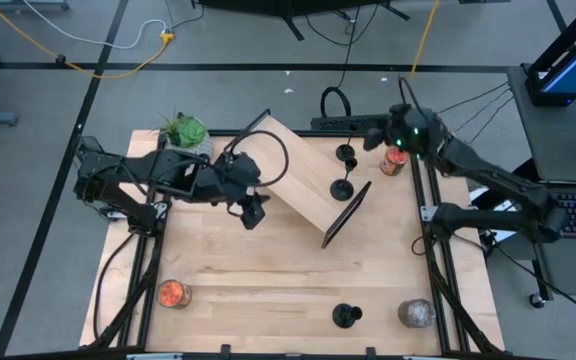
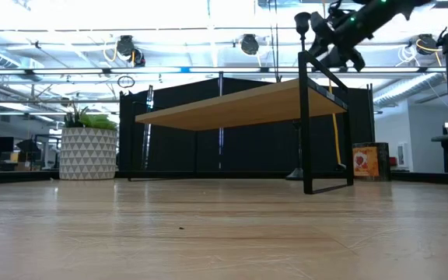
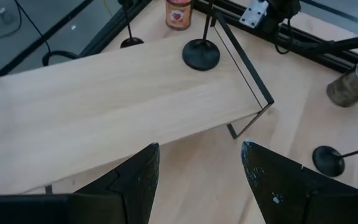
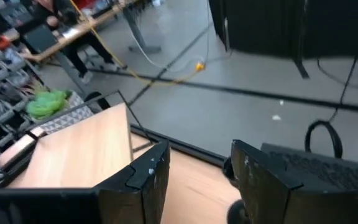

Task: Pick & Place candle stick holders
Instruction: Put the top black candlestick on the shelf

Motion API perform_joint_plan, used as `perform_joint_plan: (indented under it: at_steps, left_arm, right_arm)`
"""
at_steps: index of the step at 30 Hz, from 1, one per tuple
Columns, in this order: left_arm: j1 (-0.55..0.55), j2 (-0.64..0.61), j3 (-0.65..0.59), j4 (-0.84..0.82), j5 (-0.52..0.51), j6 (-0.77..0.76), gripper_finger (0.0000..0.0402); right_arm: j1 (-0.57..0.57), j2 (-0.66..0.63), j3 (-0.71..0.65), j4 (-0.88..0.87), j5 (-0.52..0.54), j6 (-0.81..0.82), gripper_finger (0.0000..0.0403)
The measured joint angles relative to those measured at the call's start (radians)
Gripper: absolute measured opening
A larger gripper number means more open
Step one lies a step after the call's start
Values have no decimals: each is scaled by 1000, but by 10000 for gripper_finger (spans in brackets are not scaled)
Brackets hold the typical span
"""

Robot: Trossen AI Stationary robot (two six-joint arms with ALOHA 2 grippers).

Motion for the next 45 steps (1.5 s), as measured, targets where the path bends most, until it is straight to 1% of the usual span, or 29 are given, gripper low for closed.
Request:
perform_joint_plan:
  at_steps: [4,7,11,14,16,17,20,21,22,25,26,30,32,34,36,38,40,45]
  left_arm:
    - [-22,0,-2,6,-27,3,234]
    - [-31,-1,-49,103,-28,30,234]
    - [-30,-17,-156,246,38,74,234]
    - [-17,-38,-243,352,76,76,234]
    - [-12,-57,-309,395,87,78,234]
    - [-6,-68,-338,450,94,83,234]
    - [4,-141,-443,536,123,82,234]
    - [6,-162,-474,587,131,81,234]
    - [8,-186,-506,632,133,81,234]
    - [9,-263,-614,681,130,76,234]
    - [9,-289,-643,715,127,70,234]
    - [9,-385,-756,764,107,29,234]
    - [9,-423,-805,766,107,14,234]
    - [9,-454,-841,816,107,10,234]
    - [12,-484,-874,817,107,4,234]
    - [17,-499,-897,859,108,3,234]
    - [22,-511,-912,845,108,7,234]
    - [32,-511,-913,856,112,28,234]
  right_arm:
    - [-87,70,111,-95,-106,16,164]
    - [-141,122,179,-142,-184,19,164]
    - [-194,187,232,-177,-295,25,164]
    - [-226,230,245,-208,-379,45,164]
    - [-237,262,247,-210,-410,46,164]
    - [-242,276,247,-212,-414,46,164]
    - [-255,305,247,-213,-416,43,164]
    - [-260,312,247,-216,-421,45,164]
    - [-267,317,247,-220,-443,52,164]
    - [-279,325,247,-234,-512,87,164]
    - [-282,326,247,-245,-520,91,164]
    - [-286,326,247,-303,-515,87,164]
    - [-287,325,247,-326,-511,87,164]
    - [-287,326,247,-339,-486,80,164]
    - [-287,327,247,-336,-485,77,164]
    - [-287,332,247,-332,-467,87,164]
    - [-287,338,247,-336,-439,88,164]
    - [-288,364,247,-329,-437,88,164]
